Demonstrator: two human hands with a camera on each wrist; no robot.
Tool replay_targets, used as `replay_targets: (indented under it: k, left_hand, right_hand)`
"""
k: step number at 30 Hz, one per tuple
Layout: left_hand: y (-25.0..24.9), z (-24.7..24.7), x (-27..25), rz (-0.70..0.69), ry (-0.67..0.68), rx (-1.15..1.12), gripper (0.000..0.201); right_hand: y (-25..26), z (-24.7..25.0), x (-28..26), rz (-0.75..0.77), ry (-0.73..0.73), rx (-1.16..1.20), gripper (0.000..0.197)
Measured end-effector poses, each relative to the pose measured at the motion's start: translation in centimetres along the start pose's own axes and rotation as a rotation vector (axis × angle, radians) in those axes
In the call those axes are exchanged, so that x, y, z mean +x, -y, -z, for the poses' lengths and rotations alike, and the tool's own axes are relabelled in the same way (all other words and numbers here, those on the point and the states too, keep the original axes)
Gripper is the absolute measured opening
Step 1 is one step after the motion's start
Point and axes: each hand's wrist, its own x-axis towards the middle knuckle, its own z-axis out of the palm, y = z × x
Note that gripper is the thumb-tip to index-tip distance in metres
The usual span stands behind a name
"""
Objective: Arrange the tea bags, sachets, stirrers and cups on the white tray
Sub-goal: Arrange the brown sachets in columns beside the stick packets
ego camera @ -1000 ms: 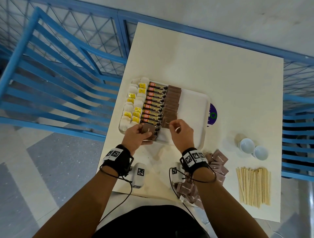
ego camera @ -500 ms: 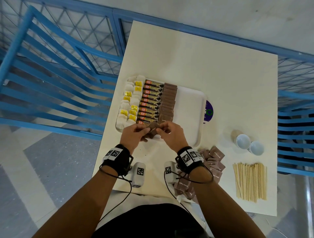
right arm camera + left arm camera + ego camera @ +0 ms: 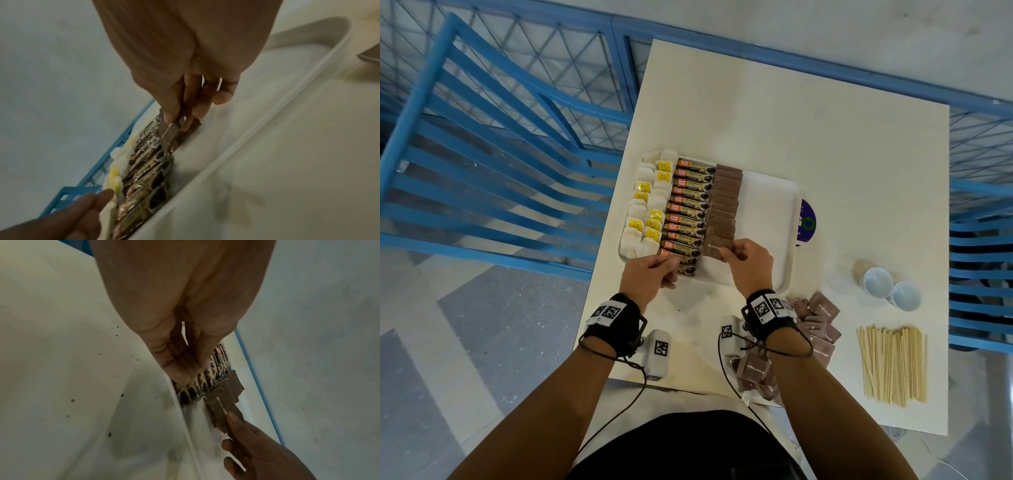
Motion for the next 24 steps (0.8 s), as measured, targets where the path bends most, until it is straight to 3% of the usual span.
replay_targets:
  k: [12, 16, 21, 24]
  left_hand:
    - [1.0, 0.7, -0.4, 0.044, 0.037, 0.051, 0.013]
    - [1.1, 0.2, -0.5, -0.003, 0.117, 0.18, 0.012]
    - [1.5, -2.2, -0.8, -0.043, 0.27, 0.372, 0.012]
    - [2.1, -4.2, -1.6, -0.111, 0.381, 0.507, 0.008]
  right_hand:
    - [0.0, -1.0, 0.2, -0.024, -0.102, -0.074, 0.018]
    - [0.2, -0.4, -0.5, -0.035, -0.152, -0.036, 0.026]
    - [-0.9, 2.4, -2.9, -0.01, -0.192, -0.004, 0.002]
    - [-2.7, 4.9, -5.4, -0.034, -0.176, 0.066, 0.003]
